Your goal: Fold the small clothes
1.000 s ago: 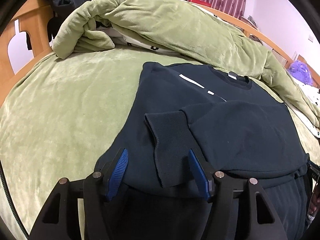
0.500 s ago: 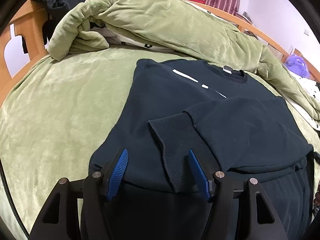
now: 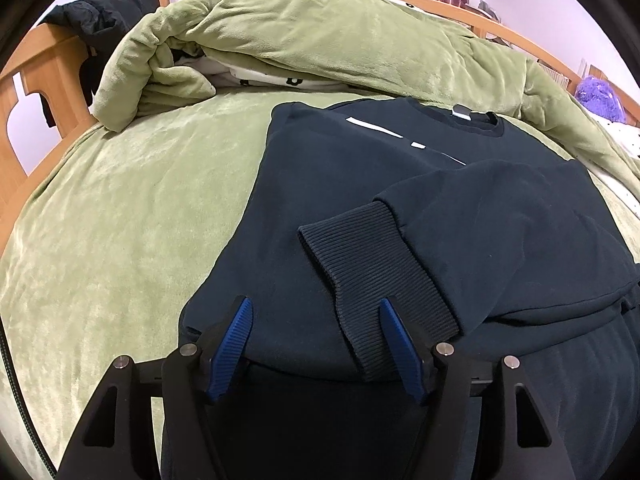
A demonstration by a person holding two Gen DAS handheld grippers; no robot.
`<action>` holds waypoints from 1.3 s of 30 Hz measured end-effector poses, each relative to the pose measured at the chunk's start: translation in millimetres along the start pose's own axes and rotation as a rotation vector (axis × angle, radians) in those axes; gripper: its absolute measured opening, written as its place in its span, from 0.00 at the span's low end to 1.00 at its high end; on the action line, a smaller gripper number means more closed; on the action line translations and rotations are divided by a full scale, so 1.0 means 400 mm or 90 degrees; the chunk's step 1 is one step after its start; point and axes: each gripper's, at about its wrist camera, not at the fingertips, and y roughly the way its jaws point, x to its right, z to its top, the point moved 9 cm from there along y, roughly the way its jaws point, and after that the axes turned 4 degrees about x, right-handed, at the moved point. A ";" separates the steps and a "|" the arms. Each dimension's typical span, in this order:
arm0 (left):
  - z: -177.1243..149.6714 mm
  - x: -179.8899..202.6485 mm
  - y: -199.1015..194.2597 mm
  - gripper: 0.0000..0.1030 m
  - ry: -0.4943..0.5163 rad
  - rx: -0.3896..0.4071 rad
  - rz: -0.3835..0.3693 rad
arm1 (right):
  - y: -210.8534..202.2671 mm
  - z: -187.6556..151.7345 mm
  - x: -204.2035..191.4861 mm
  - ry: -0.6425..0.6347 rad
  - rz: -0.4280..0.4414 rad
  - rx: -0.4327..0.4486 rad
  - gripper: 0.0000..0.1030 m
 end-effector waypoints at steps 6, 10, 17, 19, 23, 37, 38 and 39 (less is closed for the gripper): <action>-0.003 -0.004 -0.005 0.65 -0.007 0.001 0.002 | -0.050 0.022 0.014 0.019 0.033 0.040 0.51; -0.006 -0.005 -0.010 0.65 -0.012 0.001 0.003 | -0.066 0.021 0.015 0.021 0.045 0.057 0.51; -0.010 0.012 -0.037 0.65 -0.023 0.000 -0.006 | -0.110 0.029 -0.009 0.021 0.090 0.085 0.51; -0.015 0.021 -0.054 0.65 -0.022 0.003 -0.007 | -0.130 0.031 -0.025 0.011 0.097 0.098 0.51; -0.031 0.035 -0.101 0.65 -0.014 0.019 -0.009 | -0.167 0.027 -0.055 -0.012 0.107 0.115 0.51; -0.093 0.013 -0.263 0.65 -0.087 0.048 -0.048 | -0.384 -0.082 -0.074 -0.017 0.125 0.145 0.82; -0.101 0.009 -0.275 0.65 -0.093 0.045 -0.056 | -0.397 -0.092 -0.072 -0.018 0.125 0.145 0.82; -0.108 0.008 -0.284 0.65 -0.096 0.045 -0.064 | -0.413 -0.106 -0.065 -0.022 0.116 0.146 0.84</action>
